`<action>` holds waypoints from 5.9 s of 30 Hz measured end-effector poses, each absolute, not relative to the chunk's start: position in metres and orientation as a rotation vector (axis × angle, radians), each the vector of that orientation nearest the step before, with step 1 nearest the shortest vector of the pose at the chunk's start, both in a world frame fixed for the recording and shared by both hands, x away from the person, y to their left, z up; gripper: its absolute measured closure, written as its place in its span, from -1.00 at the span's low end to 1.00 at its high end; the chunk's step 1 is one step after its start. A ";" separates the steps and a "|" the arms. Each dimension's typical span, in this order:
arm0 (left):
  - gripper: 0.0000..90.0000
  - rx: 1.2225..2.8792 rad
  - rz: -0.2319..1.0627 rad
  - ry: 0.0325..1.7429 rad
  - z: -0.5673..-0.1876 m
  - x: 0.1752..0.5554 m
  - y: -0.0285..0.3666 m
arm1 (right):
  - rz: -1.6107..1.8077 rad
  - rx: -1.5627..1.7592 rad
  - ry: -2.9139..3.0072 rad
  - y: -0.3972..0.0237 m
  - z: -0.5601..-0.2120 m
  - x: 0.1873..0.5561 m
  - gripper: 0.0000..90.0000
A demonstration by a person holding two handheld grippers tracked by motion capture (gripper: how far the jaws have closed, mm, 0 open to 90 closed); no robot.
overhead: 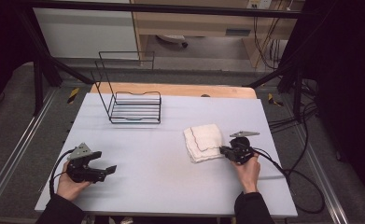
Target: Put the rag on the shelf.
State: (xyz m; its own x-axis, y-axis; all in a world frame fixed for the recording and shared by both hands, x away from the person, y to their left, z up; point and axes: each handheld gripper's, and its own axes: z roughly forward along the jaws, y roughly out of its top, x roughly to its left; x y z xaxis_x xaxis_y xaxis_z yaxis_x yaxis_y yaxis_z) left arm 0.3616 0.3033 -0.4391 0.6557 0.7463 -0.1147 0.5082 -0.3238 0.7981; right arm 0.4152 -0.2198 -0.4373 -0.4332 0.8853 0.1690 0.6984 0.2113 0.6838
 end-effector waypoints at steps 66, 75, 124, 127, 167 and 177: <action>-0.60 2.061 0.274 0.964 -0.406 0.461 0.071 | 1.165 1.439 2.152 -0.240 -0.450 0.459 0.54; -0.32 2.110 0.263 0.997 -0.422 0.481 0.032 | 1.129 1.442 2.152 -0.239 -0.453 0.459 0.51; 0.85 2.024 0.113 1.034 -0.432 0.489 0.017 | 1.269 1.502 2.123 -0.247 -0.443 0.454 0.82; 0.85 2.002 0.118 1.017 -0.428 0.485 0.018 | 1.287 1.489 2.108 -0.248 -0.441 0.452 0.82; 0.86 1.852 0.166 0.877 -0.401 0.449 0.036 | 1.354 1.265 2.018 -0.244 -0.396 0.408 0.83; 0.86 1.820 0.193 0.839 -0.390 0.441 0.038 | 1.378 1.236 1.975 -0.245 -0.387 0.401 0.83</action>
State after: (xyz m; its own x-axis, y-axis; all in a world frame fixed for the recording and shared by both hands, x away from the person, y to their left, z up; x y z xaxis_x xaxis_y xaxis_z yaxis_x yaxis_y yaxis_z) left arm 0.4408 0.0382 -0.3905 0.7388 0.6246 -0.2532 0.4518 -0.1803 0.8737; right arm 0.4014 -0.2450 -0.3868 -0.5095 0.8496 0.1361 0.4209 0.1082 0.9006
